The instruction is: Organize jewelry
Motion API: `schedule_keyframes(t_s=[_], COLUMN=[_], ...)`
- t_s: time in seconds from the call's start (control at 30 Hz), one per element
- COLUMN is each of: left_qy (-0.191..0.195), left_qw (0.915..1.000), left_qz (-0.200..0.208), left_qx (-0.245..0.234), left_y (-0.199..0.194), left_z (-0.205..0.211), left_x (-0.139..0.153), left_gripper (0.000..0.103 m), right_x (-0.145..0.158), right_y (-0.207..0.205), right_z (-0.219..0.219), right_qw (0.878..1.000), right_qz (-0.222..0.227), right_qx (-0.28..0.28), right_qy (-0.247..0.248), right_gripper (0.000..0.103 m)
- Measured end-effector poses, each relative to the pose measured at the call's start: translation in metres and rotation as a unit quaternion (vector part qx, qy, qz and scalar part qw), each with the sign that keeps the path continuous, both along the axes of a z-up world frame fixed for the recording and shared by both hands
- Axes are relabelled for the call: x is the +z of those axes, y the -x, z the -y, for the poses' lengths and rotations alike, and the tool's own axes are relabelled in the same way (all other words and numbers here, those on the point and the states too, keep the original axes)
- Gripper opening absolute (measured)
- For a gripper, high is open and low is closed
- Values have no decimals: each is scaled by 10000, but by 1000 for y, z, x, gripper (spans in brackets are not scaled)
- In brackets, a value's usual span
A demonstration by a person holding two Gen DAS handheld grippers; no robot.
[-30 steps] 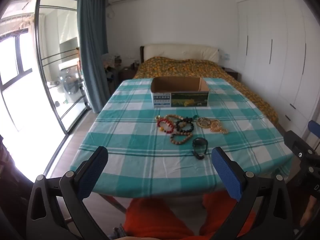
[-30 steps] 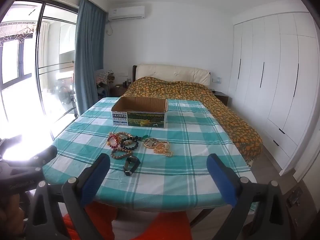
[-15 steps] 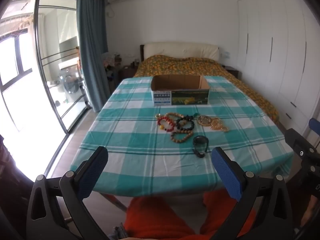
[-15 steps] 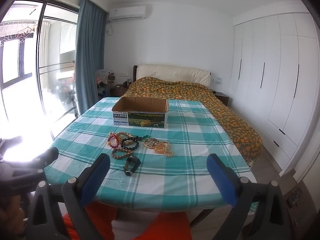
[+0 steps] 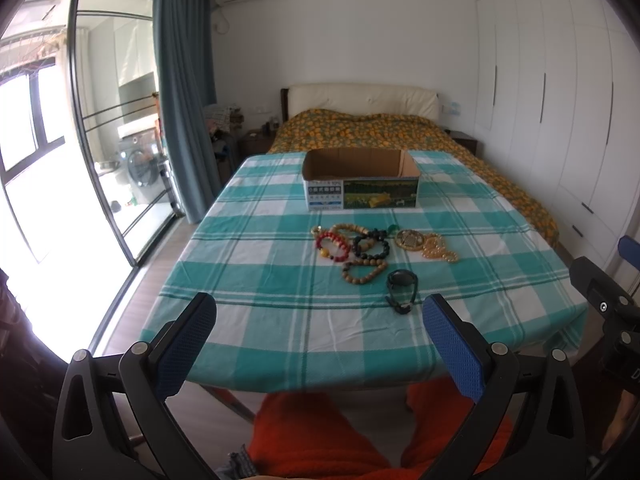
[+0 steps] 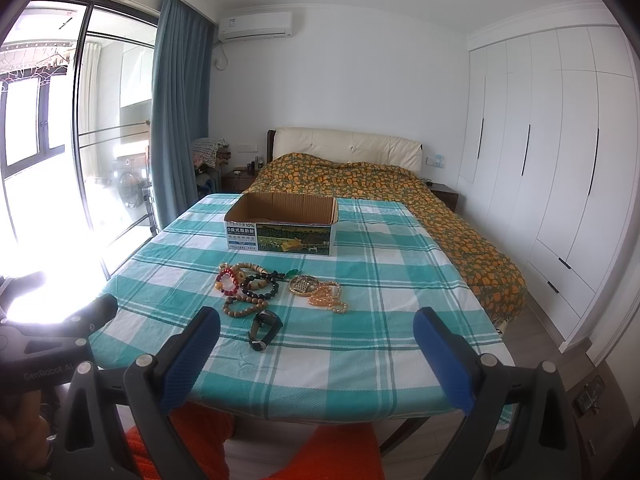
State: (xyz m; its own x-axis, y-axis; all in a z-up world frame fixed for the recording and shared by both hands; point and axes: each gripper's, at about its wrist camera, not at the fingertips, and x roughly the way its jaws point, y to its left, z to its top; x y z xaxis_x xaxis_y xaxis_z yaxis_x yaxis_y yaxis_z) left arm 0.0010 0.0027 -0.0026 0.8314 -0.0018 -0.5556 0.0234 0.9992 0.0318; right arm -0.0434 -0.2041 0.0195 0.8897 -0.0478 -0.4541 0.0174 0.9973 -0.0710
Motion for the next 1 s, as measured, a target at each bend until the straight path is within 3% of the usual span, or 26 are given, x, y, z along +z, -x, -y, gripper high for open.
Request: schedule_keyframes(t_s=[1.0], left_qy=[-32], left_qw=[10000], left_qz=[4], left_qx=[0], left_y=[-2], left_z=[2], left_x=[-1], left_gripper=[103], right_x=[-1], right_y=[0], right_z=[-1], right_qw=[10000], right_qz=[-15], right_qx=[-2], right_qy=[-1], right_gripper=[99])
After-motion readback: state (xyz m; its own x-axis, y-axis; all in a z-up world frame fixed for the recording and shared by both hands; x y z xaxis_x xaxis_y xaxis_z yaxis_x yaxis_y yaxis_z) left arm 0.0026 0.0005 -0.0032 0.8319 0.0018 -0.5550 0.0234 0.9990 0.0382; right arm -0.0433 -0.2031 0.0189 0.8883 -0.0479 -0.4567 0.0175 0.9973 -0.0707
